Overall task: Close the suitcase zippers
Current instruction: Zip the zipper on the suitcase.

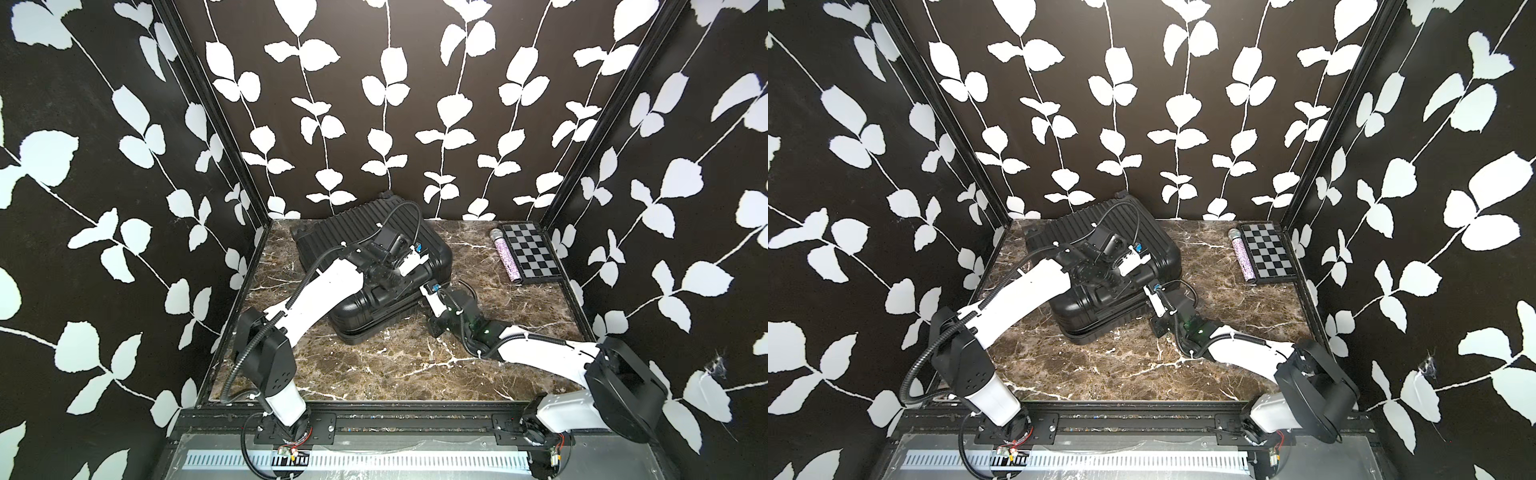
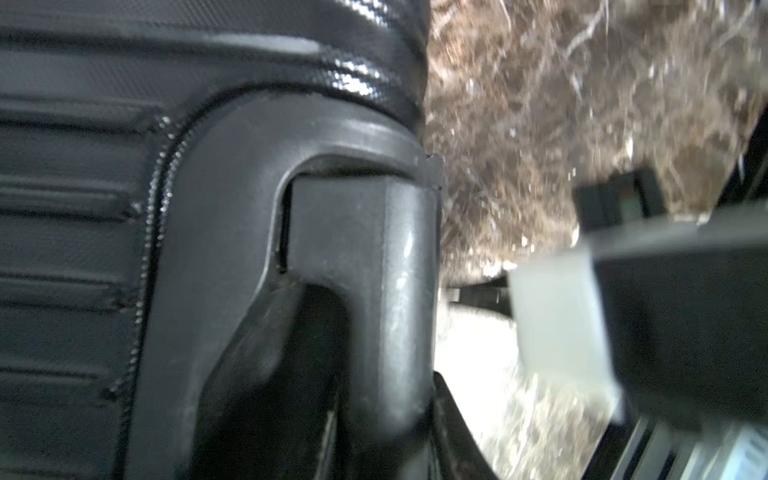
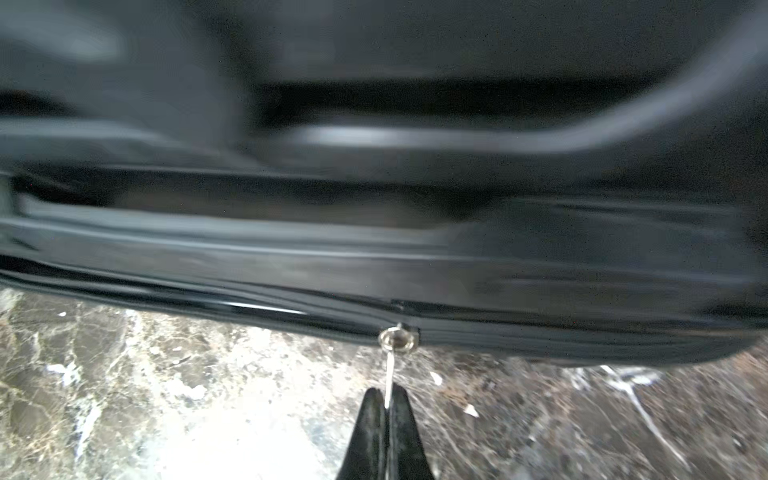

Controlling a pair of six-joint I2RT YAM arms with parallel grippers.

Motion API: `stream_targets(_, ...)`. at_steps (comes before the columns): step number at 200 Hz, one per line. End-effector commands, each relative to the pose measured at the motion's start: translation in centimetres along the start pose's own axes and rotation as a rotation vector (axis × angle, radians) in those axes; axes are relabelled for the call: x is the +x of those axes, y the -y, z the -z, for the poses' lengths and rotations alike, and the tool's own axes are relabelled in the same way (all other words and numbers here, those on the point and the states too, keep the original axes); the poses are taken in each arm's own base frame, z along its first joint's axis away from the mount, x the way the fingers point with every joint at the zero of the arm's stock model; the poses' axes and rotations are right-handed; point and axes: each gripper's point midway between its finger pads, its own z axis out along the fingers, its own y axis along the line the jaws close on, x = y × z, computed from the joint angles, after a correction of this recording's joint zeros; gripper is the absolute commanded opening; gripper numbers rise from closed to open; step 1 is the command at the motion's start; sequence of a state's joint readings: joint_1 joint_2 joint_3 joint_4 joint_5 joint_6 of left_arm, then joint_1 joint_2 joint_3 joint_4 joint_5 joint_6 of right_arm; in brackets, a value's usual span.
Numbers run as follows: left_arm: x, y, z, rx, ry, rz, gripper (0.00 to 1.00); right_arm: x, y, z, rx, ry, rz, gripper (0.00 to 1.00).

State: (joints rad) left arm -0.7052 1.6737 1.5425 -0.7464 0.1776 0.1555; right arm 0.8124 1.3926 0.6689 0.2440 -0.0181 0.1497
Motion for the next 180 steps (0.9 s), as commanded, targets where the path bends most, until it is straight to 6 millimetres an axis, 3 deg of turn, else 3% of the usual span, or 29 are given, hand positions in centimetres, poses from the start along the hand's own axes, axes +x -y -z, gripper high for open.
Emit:
stream_targets(1,-5.0,-5.6,0.8,-0.204,0.205,0.26,0.0,-3.2,-5.1,0.5,-0.181,0.099,0.049,0.0)
stream_targets(125,-10.4,-9.3,-3.5,-0.263,0.33,0.54,0.0,-3.8,-12.5,0.8,-0.381,0.129,0.155,0.0)
stream_targets(180,-12.9,-10.7,-2.6,-0.278,0.439,0.733,0.0,-4.3,-14.3,0.9,-0.429,0.135,0.169,0.0)
